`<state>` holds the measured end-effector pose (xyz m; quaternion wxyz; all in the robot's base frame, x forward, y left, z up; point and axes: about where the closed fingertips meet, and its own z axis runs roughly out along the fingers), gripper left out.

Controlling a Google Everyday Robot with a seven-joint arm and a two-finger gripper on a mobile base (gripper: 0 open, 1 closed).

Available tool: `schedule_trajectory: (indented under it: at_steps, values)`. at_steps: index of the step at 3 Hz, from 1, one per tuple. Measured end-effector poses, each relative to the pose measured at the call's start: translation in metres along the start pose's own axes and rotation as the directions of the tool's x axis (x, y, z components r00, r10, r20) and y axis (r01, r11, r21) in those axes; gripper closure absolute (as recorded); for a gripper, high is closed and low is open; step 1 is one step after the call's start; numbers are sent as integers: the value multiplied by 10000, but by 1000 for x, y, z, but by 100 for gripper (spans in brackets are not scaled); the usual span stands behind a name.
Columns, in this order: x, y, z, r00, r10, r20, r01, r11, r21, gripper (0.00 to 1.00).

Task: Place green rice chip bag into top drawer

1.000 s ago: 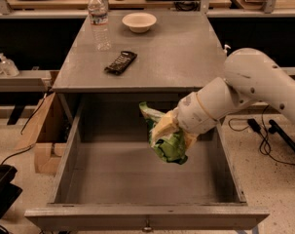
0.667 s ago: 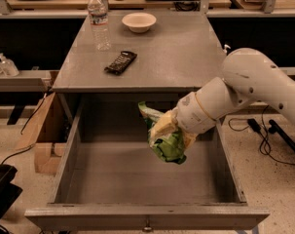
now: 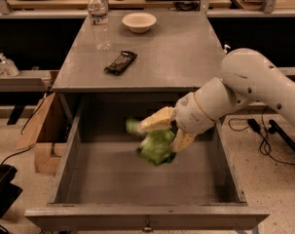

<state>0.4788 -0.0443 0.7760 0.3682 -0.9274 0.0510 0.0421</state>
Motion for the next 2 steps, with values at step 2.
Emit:
schedule_trajectory:
  at_steps: [2]
  values:
    - [0, 0, 1, 10000, -5, 16, 5, 10000, -3, 0]
